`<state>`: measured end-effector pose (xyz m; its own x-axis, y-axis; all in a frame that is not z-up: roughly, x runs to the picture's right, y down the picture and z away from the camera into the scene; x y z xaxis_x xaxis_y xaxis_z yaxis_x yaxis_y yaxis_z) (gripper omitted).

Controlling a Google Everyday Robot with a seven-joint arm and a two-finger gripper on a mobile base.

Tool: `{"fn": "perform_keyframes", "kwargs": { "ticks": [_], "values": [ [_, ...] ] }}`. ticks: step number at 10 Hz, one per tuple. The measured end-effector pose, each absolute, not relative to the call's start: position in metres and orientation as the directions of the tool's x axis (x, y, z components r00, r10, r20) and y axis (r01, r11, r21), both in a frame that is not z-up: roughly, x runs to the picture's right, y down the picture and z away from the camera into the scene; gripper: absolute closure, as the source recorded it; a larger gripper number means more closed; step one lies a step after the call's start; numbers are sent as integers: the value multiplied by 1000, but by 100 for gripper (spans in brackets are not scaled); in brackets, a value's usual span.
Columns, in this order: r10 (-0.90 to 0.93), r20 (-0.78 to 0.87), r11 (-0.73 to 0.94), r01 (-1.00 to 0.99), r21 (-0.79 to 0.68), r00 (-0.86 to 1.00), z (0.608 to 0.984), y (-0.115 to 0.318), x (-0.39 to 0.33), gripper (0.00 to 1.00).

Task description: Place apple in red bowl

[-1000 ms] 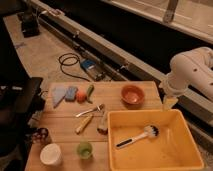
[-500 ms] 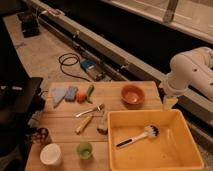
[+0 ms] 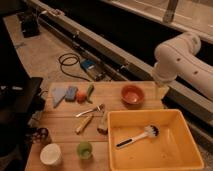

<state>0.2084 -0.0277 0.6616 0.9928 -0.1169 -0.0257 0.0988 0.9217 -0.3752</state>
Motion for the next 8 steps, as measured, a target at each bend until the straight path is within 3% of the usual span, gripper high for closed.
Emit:
{"fn": "perform_keyframes", "kwargs": {
  "ticks": [2,8],
  "values": [
    [-143,63,925,156,-346,988,658,-37,160,27],
    [-147,91,923,169,-346,985,664,-38,155,27]
  ]
}}
